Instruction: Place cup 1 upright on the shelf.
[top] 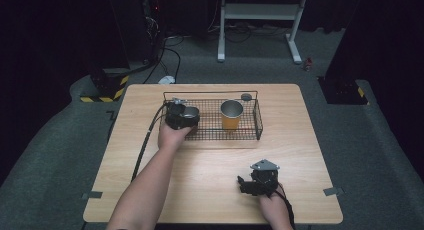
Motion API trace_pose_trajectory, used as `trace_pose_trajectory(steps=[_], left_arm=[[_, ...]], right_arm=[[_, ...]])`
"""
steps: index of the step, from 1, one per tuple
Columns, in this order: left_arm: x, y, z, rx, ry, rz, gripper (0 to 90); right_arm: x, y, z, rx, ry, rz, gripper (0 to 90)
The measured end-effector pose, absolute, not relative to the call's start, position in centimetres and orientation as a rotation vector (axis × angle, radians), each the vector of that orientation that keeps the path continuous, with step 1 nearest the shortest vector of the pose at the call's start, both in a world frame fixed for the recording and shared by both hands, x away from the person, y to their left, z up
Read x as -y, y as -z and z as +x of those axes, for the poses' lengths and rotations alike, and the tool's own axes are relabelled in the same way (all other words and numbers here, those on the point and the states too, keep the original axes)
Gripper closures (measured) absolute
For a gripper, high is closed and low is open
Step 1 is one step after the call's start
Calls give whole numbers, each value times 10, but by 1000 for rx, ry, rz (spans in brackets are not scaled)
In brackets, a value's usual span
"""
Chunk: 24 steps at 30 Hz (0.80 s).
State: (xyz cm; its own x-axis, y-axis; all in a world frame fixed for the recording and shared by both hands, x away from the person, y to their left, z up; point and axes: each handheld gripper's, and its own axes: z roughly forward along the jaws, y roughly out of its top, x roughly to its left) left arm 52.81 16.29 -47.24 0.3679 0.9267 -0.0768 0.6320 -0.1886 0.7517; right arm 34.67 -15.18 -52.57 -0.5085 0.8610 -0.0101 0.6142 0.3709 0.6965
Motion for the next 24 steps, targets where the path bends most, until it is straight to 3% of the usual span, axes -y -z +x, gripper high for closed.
trace_pose_trajectory(steps=[24], left_arm=[[-163, 471, 527, -1345, -552, 1966, 187]], right_arm=[[152, 526, 346, -2267, -910, 1278, 92]])
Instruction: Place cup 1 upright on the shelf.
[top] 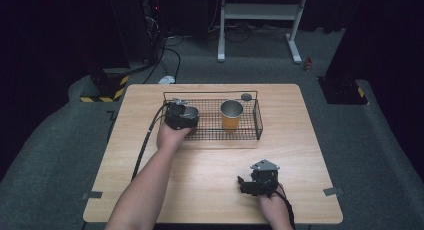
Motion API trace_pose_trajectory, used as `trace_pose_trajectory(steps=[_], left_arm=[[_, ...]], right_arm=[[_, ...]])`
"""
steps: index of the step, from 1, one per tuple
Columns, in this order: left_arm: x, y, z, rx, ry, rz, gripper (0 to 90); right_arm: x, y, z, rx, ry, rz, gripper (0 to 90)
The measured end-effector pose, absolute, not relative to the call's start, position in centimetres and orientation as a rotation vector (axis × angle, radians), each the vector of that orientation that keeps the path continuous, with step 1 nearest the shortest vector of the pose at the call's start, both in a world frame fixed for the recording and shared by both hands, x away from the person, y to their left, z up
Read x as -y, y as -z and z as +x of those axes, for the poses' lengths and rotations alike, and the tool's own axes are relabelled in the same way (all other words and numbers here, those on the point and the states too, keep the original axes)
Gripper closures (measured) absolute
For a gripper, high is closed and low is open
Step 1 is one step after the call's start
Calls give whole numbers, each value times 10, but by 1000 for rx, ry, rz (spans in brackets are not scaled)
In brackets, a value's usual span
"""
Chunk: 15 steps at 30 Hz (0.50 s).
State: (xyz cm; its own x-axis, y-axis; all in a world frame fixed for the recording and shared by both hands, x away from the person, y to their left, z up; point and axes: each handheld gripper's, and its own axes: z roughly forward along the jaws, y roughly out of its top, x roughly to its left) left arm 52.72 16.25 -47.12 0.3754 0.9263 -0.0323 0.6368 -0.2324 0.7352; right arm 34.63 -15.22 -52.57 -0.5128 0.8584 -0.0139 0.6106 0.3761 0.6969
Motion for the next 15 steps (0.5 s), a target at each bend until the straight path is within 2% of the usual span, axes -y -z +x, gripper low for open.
trace_pose_trajectory(steps=[11, 15], left_arm=[[-163, 468, 530, -1387, -511, 1985, 173], [-161, 468, 530, -1395, -511, 1999, 113]], right_arm=[[152, 526, 346, -2269, -910, 1274, 91], [152, 526, 346, -2269, -910, 1274, 91]])
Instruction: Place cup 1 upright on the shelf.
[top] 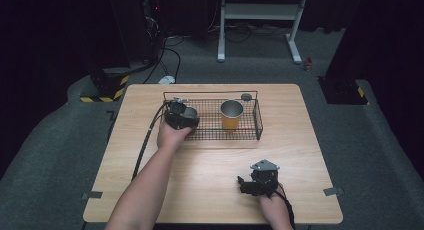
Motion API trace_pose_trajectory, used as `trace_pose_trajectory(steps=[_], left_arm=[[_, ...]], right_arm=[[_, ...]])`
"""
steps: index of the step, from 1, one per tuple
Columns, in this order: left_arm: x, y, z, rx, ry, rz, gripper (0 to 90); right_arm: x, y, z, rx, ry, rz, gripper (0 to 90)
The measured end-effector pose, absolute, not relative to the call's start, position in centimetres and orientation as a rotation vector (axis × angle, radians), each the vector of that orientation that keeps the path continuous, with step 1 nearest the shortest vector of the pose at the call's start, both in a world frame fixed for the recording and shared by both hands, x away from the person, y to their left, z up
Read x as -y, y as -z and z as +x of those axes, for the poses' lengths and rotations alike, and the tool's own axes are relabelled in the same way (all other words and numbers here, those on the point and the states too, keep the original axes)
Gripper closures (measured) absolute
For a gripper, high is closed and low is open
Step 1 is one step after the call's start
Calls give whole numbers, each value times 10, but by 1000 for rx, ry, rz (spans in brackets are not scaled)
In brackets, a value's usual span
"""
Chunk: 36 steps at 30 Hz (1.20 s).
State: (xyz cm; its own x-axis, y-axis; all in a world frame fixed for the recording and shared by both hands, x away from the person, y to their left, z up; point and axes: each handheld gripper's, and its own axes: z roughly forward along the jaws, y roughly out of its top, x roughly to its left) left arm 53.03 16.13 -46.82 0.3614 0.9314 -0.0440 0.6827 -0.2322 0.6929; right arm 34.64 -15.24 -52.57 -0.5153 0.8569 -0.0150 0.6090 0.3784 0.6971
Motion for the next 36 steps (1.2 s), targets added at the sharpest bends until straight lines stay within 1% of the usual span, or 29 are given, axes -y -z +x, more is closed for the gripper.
trace_pose_trajectory(steps=[9, 21, 36], left_arm=[[-161, 460, 529, -1372, -571, 1980, 1], [-165, 448, 525, -1345, -603, 1932, 1], [-157, 426, 503, -1252, -593, 1910, 2]], right_arm=[[152, 526, 346, -2268, -910, 1277, 91], [152, 526, 346, -2269, -910, 1274, 92], [152, 526, 346, -2268, -910, 1280, 91]])
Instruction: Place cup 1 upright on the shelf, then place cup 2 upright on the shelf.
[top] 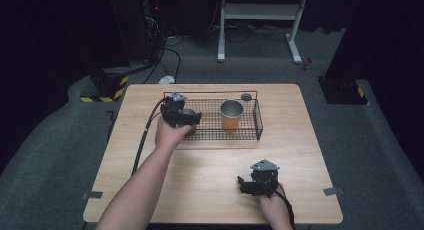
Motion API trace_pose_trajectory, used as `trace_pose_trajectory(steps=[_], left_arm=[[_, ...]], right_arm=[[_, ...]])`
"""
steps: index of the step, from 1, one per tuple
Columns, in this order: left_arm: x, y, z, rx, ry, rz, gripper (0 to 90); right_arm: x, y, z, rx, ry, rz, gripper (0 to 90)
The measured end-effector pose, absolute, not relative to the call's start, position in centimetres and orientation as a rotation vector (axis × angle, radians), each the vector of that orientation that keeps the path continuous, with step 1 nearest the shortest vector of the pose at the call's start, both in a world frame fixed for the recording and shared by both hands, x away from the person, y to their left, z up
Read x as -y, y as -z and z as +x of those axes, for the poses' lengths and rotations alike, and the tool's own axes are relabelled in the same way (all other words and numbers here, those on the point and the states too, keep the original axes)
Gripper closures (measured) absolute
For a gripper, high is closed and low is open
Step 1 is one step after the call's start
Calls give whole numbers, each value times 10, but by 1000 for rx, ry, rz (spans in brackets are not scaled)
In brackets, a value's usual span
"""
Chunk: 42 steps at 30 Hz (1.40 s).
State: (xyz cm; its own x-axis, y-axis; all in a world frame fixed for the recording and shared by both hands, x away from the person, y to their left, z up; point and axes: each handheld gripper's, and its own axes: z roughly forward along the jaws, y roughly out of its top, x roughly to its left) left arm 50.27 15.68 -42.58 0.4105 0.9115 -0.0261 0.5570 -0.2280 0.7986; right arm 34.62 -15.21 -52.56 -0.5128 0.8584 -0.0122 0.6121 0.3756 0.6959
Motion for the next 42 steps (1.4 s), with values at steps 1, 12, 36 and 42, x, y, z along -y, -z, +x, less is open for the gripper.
trace_pose_trajectory(steps=[1, 12, 36, 42], left_arm=[[-157, 425, 502, -1245, -597, 1913, 2], [-156, 420, 477, -1216, -598, 1953, 6], [-175, 446, 416, -1191, -508, 1951, 8], [-184, 456, 406, -1193, -498, 1945, 10]], right_arm=[[152, 526, 346, -2269, -910, 1280, 90], [152, 526, 348, -2273, -910, 1271, 88], [151, 526, 348, -2272, -911, 1277, 88], [151, 526, 348, -2273, -910, 1279, 88]])
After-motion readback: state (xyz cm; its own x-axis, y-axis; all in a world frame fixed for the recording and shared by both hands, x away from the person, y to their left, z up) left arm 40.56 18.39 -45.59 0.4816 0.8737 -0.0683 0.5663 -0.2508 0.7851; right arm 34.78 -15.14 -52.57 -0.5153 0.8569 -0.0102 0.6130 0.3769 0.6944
